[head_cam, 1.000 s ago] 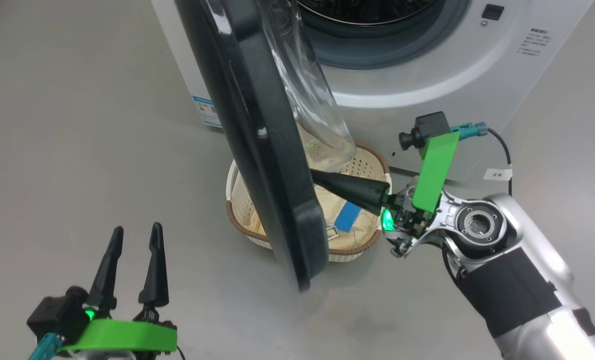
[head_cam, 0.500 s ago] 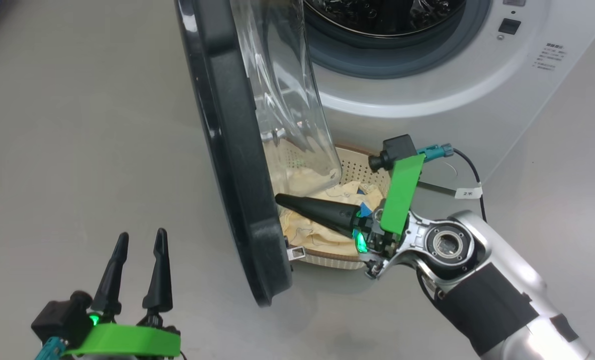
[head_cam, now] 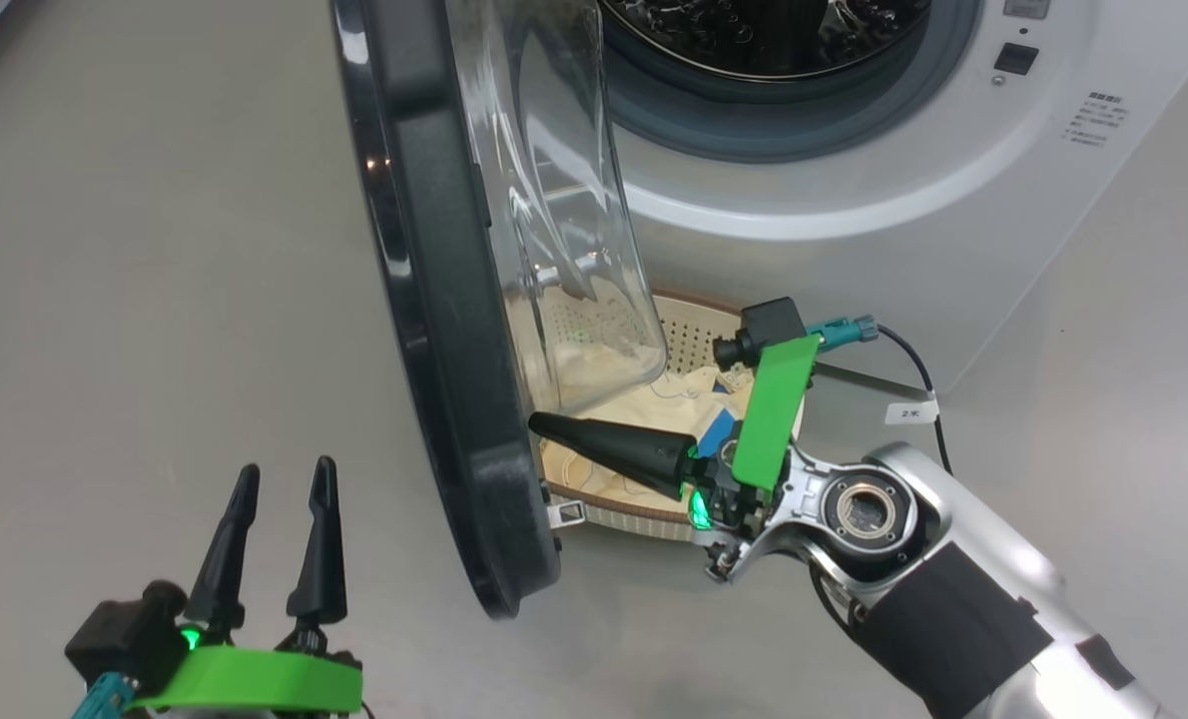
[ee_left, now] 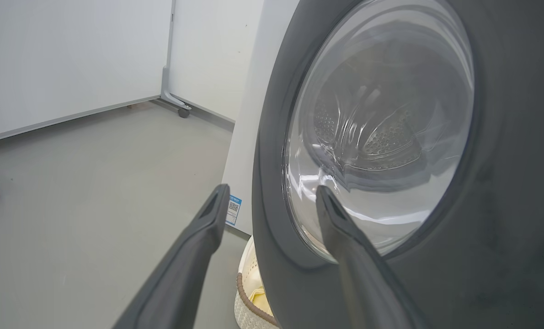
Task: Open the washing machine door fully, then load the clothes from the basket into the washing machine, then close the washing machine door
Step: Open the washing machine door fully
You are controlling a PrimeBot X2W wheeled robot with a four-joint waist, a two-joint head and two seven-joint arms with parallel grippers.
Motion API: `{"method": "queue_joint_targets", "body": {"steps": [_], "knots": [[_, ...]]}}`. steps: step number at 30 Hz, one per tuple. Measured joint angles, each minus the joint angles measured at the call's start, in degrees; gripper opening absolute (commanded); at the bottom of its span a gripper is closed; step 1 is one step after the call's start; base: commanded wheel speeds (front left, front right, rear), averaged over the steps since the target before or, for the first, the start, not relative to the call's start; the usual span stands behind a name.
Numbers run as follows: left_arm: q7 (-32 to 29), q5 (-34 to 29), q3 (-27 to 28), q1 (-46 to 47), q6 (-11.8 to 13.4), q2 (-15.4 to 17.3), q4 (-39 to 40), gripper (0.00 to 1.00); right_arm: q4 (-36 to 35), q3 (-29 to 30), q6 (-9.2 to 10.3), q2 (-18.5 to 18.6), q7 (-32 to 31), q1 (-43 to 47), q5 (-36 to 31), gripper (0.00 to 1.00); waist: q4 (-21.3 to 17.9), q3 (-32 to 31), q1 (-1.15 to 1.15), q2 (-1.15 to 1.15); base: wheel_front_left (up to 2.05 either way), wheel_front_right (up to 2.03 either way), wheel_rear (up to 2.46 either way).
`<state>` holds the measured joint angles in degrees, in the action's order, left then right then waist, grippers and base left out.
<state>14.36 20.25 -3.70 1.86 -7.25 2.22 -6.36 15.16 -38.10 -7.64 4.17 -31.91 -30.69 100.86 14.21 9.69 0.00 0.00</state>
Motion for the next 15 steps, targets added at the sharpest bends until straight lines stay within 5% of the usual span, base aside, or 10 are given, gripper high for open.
{"method": "queue_joint_targets", "body": {"steps": [15], "knots": [[0.0, -0.01, 1.13, -2.13, 0.04, 0.02, -0.38, 1.0, -1.4, 3.2, 0.0, 0.73, -0.21, 1.32, -6.69, 0.0, -2.27, -3.43, 0.0, 0.0, 0.0, 0.0, 0.0]]}}
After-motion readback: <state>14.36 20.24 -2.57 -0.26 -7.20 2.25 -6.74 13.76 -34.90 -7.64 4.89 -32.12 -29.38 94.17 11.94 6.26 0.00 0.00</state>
